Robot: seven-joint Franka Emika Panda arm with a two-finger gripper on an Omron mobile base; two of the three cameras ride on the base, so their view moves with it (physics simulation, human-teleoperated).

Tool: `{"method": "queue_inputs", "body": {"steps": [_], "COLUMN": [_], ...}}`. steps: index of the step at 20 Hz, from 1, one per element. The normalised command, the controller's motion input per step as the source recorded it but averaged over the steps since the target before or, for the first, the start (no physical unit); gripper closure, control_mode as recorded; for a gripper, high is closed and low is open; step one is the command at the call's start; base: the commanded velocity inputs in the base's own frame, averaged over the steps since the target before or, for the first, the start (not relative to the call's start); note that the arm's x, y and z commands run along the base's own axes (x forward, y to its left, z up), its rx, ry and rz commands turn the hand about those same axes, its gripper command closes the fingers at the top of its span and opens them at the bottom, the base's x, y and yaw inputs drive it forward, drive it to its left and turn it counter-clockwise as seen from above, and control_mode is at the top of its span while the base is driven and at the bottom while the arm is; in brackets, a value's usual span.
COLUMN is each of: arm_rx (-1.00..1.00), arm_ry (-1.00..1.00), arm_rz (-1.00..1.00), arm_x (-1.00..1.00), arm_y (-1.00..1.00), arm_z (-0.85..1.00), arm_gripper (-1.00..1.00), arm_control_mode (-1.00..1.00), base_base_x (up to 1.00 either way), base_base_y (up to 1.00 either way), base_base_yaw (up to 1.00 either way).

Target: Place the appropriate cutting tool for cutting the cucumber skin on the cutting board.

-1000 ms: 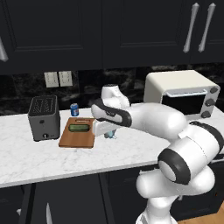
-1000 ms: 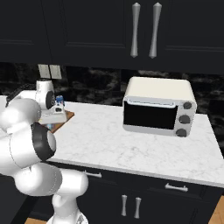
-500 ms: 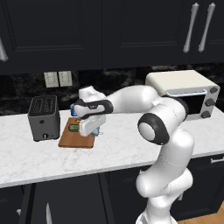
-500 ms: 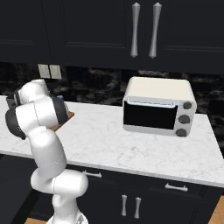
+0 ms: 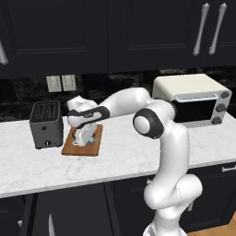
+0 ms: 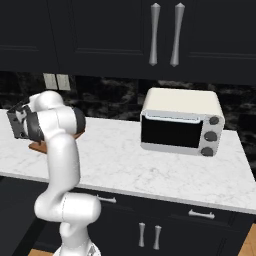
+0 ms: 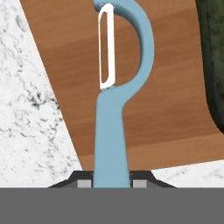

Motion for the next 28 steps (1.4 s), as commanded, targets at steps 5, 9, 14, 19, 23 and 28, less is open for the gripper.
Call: {"method": "queue_inputs", "body": {"steps": [5, 9, 14, 19, 23, 28], "arm_rx": [0.0, 0.04, 0.04, 0.07, 0.06, 0.03], "arm_ry": [-0.01, -0.03, -0.01, 0.0, 0.0, 0.0], "arm_rz": [0.11, 0.03, 0.0, 0.0, 0.0, 0.0], "arm_x": [0.21, 0.31, 0.18, 0.21, 0.13, 0.0], "arm_y": [0.02, 0.04, 0.0, 0.13, 0.17, 0.14], "arm_z": [-0.32, -0.07, -0.23, -0.36, -0.24, -0.29], "arm_gripper": [1.0, 1.0, 1.0, 1.0, 1.0, 1.0], "arm_control_mode": [-1.0, -1.0, -1.0, -1.0, -1.0, -1.0], "base_base_x": [0.0, 0.0, 0.0, 0.0, 0.0, 0.0], "base_base_y": [0.0, 0.0, 0.0, 0.0, 0.0, 0.0], "base_base_yaw": [0.0, 0.0, 0.0, 0.0, 0.0, 0.0]}}
